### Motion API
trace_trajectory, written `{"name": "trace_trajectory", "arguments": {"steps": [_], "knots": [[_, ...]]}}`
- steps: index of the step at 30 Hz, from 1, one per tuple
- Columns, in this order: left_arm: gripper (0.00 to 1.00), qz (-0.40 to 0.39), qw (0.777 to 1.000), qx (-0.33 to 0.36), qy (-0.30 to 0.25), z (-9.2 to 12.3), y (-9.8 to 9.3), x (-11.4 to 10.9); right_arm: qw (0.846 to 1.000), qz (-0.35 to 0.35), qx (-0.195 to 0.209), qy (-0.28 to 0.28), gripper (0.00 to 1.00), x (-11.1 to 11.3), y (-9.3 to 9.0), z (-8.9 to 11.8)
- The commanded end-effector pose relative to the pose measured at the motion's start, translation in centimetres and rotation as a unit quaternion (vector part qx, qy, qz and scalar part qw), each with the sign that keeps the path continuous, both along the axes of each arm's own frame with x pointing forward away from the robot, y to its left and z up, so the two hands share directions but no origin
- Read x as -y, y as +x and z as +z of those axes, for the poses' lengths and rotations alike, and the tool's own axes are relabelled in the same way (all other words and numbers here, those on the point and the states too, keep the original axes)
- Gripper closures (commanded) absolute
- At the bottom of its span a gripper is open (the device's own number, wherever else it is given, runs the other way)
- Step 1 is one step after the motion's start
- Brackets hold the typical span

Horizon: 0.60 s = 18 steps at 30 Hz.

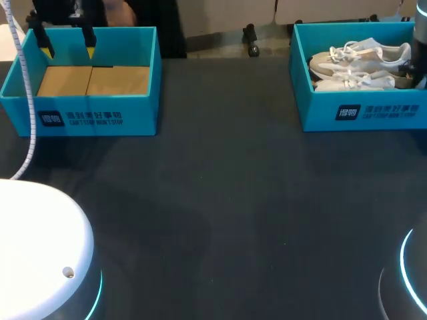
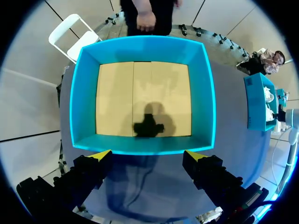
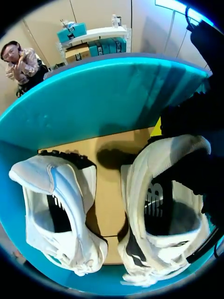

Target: Take the shoe out of the shoebox, open the shoe tongue, remove and reinsert the insole, then place the shoe into the shoebox

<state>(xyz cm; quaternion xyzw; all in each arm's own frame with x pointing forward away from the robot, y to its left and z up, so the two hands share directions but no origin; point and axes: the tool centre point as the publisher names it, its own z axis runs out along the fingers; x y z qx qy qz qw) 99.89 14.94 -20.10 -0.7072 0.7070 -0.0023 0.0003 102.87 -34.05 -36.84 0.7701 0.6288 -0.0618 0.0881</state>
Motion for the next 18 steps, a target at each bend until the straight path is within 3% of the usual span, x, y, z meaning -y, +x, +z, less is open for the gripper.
{"name": "trace_trajectory", "arguments": {"steps": [1, 18], "knots": [[0.0, 0.0, 1.0, -0.001, 0.001, 0.0, 0.0, 0.0, 1.0, 0.004, -0.002, -0.003, 1.0, -0.4, -0.2, 1.5], [0.0, 0.0, 1.0, -0.001, 0.001, 0.0, 0.0, 0.0, 1.0, -0.005, 0.004, -0.012, 1.0, -1.3, -0.4, 9.4]]}}
